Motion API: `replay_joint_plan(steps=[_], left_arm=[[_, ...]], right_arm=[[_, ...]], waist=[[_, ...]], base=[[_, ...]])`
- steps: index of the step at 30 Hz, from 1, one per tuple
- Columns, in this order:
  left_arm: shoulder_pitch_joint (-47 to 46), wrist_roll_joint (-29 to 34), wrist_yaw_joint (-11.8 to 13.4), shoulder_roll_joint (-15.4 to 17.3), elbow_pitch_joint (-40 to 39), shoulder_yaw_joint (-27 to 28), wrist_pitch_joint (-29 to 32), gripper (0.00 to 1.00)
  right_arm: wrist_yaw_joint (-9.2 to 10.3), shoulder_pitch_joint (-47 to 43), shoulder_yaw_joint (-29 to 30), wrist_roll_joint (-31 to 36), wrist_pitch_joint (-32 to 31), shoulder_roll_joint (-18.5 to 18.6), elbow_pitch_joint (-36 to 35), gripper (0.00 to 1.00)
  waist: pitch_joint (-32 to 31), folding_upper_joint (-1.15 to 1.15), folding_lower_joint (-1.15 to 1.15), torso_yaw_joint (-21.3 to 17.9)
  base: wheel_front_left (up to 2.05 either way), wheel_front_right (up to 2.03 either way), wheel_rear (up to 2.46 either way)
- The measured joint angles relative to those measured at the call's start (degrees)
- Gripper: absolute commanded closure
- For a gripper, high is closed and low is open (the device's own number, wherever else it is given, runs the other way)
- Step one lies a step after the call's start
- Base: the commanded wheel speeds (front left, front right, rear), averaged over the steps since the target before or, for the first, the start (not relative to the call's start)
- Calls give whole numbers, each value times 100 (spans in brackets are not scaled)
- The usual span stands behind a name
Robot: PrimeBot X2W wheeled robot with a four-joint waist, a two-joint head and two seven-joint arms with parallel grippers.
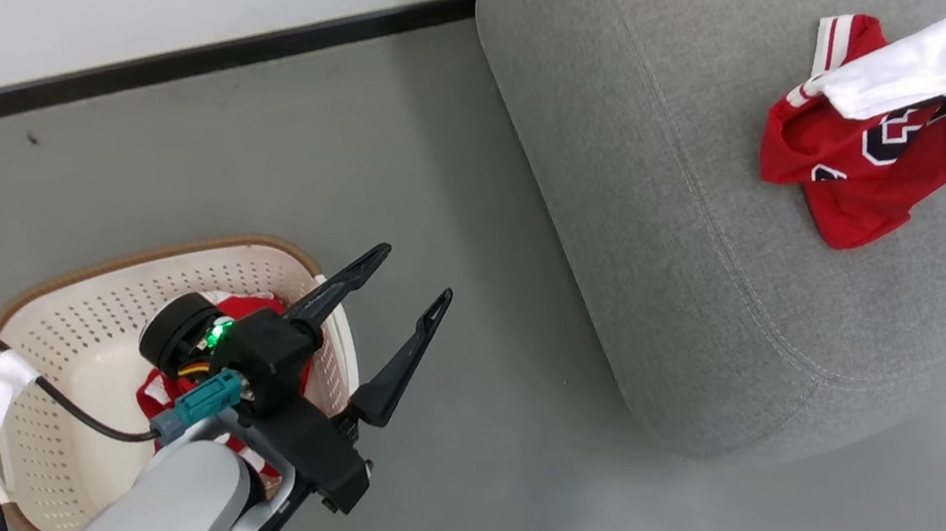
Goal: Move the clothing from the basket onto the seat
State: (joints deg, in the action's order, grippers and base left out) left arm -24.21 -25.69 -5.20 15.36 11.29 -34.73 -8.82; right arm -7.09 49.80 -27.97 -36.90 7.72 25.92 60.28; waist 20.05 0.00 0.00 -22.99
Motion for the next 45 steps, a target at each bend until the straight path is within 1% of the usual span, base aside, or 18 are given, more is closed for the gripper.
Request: replay_joint_plan(steps=[2, 4, 9, 16, 21, 27, 28, 29, 31, 37, 42, 43, 45], left_arm=[[12, -31, 26, -56, 63, 45, -49, 0], [11, -83, 66, -105, 97, 89, -121, 0], [30, -202, 79, -121, 245, 176, -197, 0], [135, -307, 255, -287, 322, 348, -291, 0], [155, -349, 305, -285, 386, 464, -346, 0], [335, -402, 421, -288, 444, 606, -397, 0], [355, -419, 430, -281, 453, 644, -398, 0], [355, -419, 430, -281, 453, 644, -398, 0], [357, -500, 477, -277, 468, 704, -399, 0], [371, -516, 575, -275, 472, 802, -442, 0], [510, -566, 633, -288, 572, 872, -448, 0], [540, -578, 658, -293, 592, 883, -448, 0], [605, -586, 679, -293, 630, 894, -448, 0]], right_arm=[[0, -69, -22, -25, 147, 191, -133, 0], [0, -179, -49, -26, 322, 271, -277, 0], [0, -561, -14, -146, 534, 190, -652, 0], [0, -1201, 165, -250, 650, 274, -1214, 0], [7, -1595, 305, -250, 656, 286, -1851, 0], [210, -2123, 541, -169, 656, 367, -3051, 0], [213, -2188, 583, -159, 656, 382, -3254, 0], [213, -2188, 583, -159, 656, 382, -3254, 0], [224, -2345, 647, -85, 656, 419, -3618, 0], [490, -2844, 932, 78, 658, 483, -4532, 0], [665, -3332, 1195, 96, 657, 455, -5021, 0], [669, -3444, 1239, 79, 658, 436, -5088, 0], [754, -3667, 1279, 60, 657, 363, -5219, 0]], waist=[[-99, 0, 0, 32], [-197, 0, 0, 73], [-442, 0, 0, 189], [-733, 0, -1, 435], [-906, 0, -1, 677], [-1124, 0, -1, 1037], [-1151, 0, 0, 1086], [-1151, 0, 0, 1086], [-1201, 0, 0, 1187], [-1318, 0, 0, 1490], [-1415, 0, 0, 1734], [-1434, 0, 0, 1783], [-1471, 0, 0, 1883]], base=[[0, 0, 0], [0, 0, 0], [0, 0, 0], [0, 0, 0], [0, 0, 0], [0, 0, 0], [0, 0, 0], [0, 0, 0], [0, 0, 0], [0, 0, 0], [0, 0, 0], [0, 0, 0], [0, 0, 0]])
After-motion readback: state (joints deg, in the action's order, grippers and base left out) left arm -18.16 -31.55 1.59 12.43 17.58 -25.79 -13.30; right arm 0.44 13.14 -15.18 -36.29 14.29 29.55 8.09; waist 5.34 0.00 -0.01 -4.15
